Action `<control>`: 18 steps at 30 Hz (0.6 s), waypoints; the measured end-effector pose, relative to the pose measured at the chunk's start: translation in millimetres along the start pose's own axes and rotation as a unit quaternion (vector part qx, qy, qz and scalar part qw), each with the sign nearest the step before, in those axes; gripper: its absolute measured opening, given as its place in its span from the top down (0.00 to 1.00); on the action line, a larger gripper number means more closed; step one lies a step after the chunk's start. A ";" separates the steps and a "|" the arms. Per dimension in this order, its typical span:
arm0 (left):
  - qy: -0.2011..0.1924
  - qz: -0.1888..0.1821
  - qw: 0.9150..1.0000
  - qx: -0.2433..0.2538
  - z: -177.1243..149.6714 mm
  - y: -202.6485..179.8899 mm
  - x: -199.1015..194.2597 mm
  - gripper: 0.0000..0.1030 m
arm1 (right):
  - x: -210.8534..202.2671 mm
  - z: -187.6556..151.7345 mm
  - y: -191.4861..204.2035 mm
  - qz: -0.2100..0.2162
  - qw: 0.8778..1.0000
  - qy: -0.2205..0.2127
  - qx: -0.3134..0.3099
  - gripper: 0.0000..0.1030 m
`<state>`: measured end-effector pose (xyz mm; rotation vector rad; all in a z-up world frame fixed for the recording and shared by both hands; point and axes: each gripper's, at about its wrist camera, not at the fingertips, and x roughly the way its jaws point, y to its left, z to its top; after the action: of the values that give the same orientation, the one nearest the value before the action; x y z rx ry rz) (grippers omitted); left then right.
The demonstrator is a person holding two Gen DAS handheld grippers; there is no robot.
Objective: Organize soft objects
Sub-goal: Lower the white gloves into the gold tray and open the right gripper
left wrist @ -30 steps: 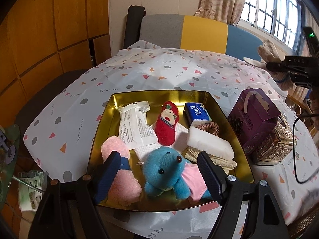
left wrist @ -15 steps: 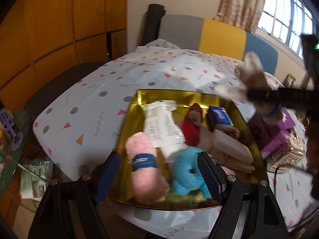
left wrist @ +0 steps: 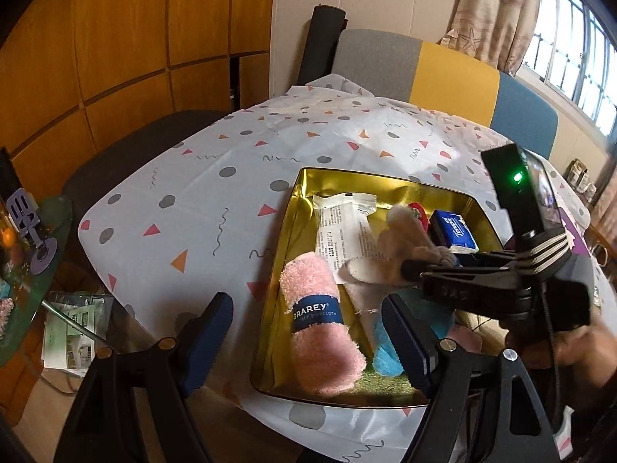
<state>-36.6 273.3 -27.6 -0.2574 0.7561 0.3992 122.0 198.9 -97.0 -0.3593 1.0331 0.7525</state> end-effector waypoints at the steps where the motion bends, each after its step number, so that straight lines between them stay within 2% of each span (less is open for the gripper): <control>1: 0.000 -0.001 1.000 0.001 -0.1 -1.1 -0.5 0.22 | 2.0 -1.4 -0.6 -0.003 1.000 0.000 0.001 0.57; 8: -0.003 -0.001 1.000 0.005 1.8 -5.2 -0.8 0.18 | -4.8 -7.7 -11.1 0.012 1.000 -0.005 0.012 0.51; 10: -0.005 -0.001 1.000 0.008 2.0 -7.4 -2.0 0.18 | -11.7 -9.5 -11.1 0.012 1.000 -0.014 0.016 0.30; 12: -0.005 0.000 1.000 0.010 2.4 -9.9 -3.0 0.18 | -19.7 -11.7 -12.2 0.015 0.999 -0.028 0.021 0.23; 18: -0.013 0.001 1.000 0.012 2.6 -16.9 -10.0 0.15 | -47.2 -19.6 -12.0 -0.007 0.997 -0.068 0.027 0.23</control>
<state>-34.1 256.6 -17.3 -0.2282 0.7363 0.3947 103.9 160.4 -66.2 -0.2657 0.9207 0.7262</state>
